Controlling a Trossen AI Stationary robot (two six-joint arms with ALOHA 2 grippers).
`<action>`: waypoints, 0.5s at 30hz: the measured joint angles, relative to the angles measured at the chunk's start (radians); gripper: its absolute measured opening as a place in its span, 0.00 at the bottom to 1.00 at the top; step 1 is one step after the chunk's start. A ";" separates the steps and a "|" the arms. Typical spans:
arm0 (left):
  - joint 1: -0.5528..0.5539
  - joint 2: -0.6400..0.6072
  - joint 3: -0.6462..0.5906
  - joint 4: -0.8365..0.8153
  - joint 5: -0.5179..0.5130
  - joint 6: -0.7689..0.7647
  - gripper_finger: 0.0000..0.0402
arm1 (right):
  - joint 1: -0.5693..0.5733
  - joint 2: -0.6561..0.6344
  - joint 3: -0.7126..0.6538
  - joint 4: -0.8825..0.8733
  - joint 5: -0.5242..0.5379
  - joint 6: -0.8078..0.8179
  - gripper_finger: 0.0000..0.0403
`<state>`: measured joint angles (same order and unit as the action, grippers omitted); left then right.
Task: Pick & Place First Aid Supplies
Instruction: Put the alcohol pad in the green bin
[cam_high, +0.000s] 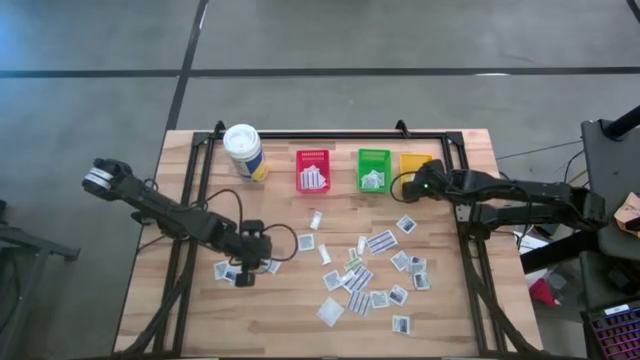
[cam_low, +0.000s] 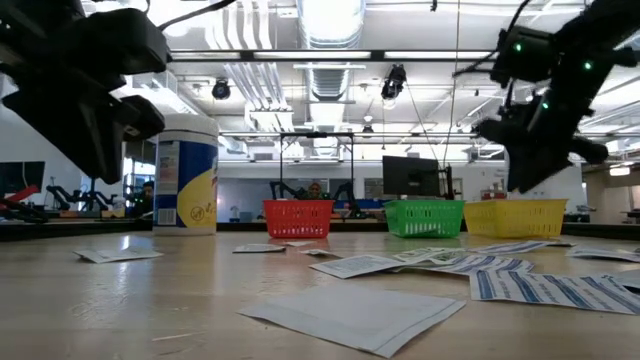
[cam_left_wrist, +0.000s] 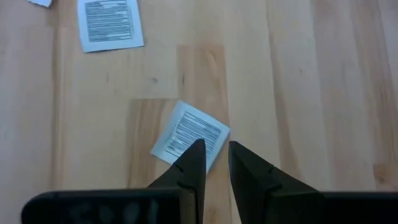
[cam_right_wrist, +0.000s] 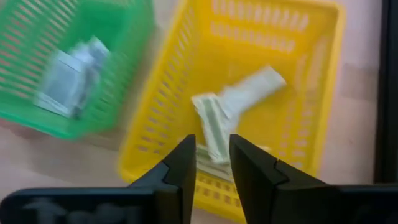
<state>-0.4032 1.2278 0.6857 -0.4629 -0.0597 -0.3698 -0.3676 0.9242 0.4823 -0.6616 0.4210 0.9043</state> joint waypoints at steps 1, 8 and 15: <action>-0.005 0.000 0.000 0.000 0.000 -0.001 0.16 | 0.000 -0.001 0.016 0.000 -0.001 0.000 0.25; -0.017 0.000 -0.029 0.018 0.000 -0.058 0.16 | 0.018 -0.001 0.131 0.006 -0.117 0.000 0.28; -0.019 0.000 -0.118 0.145 -0.001 -0.089 0.16 | 0.176 0.006 0.140 0.094 -0.137 0.045 0.23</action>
<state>-0.4221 1.2282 0.5678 -0.3181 -0.0605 -0.4583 -0.1914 0.9299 0.6221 -0.5680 0.2841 0.9492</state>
